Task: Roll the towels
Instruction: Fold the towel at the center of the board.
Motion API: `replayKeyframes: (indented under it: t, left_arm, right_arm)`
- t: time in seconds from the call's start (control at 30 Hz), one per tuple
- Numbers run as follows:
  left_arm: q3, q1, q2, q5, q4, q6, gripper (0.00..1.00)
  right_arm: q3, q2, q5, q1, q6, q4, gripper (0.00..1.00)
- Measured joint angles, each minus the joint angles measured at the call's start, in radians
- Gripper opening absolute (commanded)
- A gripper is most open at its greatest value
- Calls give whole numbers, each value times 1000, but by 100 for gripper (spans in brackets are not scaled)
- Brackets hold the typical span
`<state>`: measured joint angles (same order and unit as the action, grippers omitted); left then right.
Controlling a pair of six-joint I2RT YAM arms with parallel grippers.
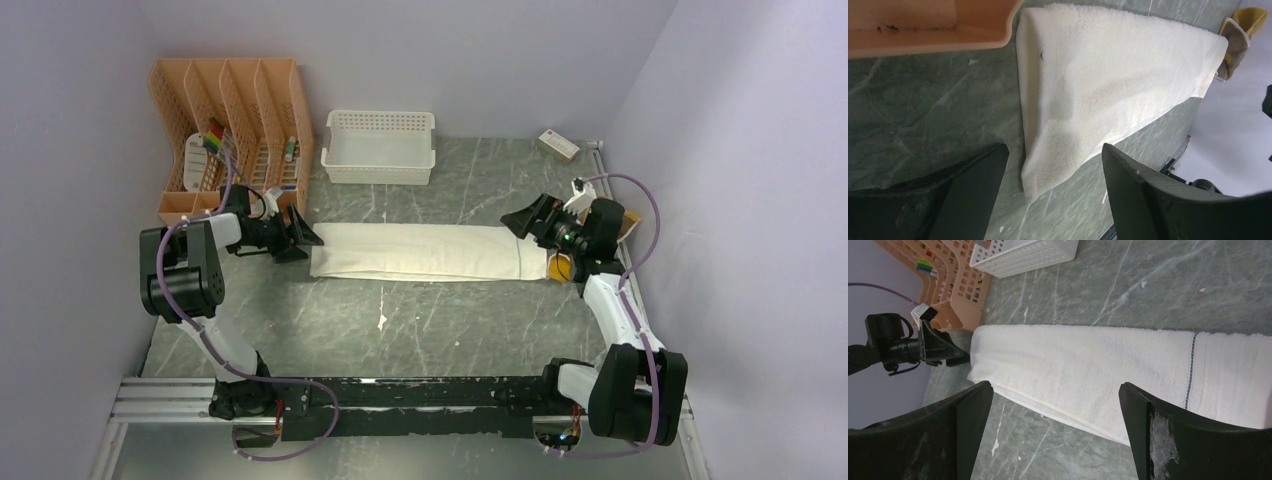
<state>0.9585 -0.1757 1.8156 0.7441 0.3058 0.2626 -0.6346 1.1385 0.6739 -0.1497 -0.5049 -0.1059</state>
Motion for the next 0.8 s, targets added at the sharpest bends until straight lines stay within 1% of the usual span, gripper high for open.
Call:
replayKeyframes:
  t: [0.13, 0.23, 0.5, 0.67, 0.8]
  left_arm:
    - [-4, -10, 22, 47, -18, 6, 88]
    - [-4, -27, 56, 127, -47, 13, 89]
    - [-4, -44, 151, 319, -80, 2, 85]
    - [-5, -27, 165, 349, -79, -18, 83]
    - [-15, -6, 166, 359, -81, -20, 77]
  right_arm:
    - [22, -3, 19, 0, -17, -24, 100]
    - [35, -17, 34, 0, -23, -31, 100]
    - [35, -79, 60, 0, -19, -40, 100]
    - [35, -84, 69, 0, -17, -40, 100]
    - [35, -90, 78, 0, -17, -44, 100]
